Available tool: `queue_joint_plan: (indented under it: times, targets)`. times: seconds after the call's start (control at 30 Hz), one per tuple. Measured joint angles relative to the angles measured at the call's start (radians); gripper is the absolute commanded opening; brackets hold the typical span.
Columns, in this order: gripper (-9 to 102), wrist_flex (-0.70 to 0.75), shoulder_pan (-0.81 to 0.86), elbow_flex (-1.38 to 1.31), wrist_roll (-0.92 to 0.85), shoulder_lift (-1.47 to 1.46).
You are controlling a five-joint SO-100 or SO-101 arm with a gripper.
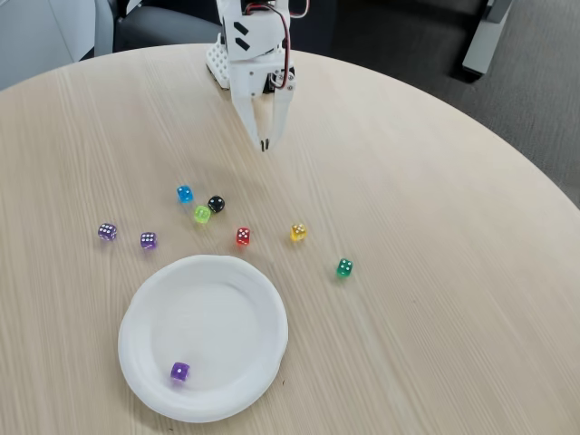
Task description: Pick a purple dice and put it in the plate.
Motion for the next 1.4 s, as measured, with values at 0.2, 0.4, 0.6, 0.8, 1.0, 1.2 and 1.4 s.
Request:
queue_joint_plan:
  times: [0.2, 0.4, 0.6, 0.8, 1.0, 1.2, 1.4]
  targets:
    - [1, 0.000, 0.074, 0.000, 0.000, 0.000]
    - [1, 0.000, 0.074, 0.000, 0.000, 0.000]
    - [1, 0.000, 0.066, 0.000, 0.000, 0.000]
    - [1, 0.000, 0.067, 0.000, 0.000, 0.000]
    - [1, 0.000, 0.064, 0.000, 0.000, 0.000]
    - [1, 0.000, 0.064, 0.000, 0.000, 0.000]
    - [1, 0.000, 0.064, 0.000, 0.000, 0.000]
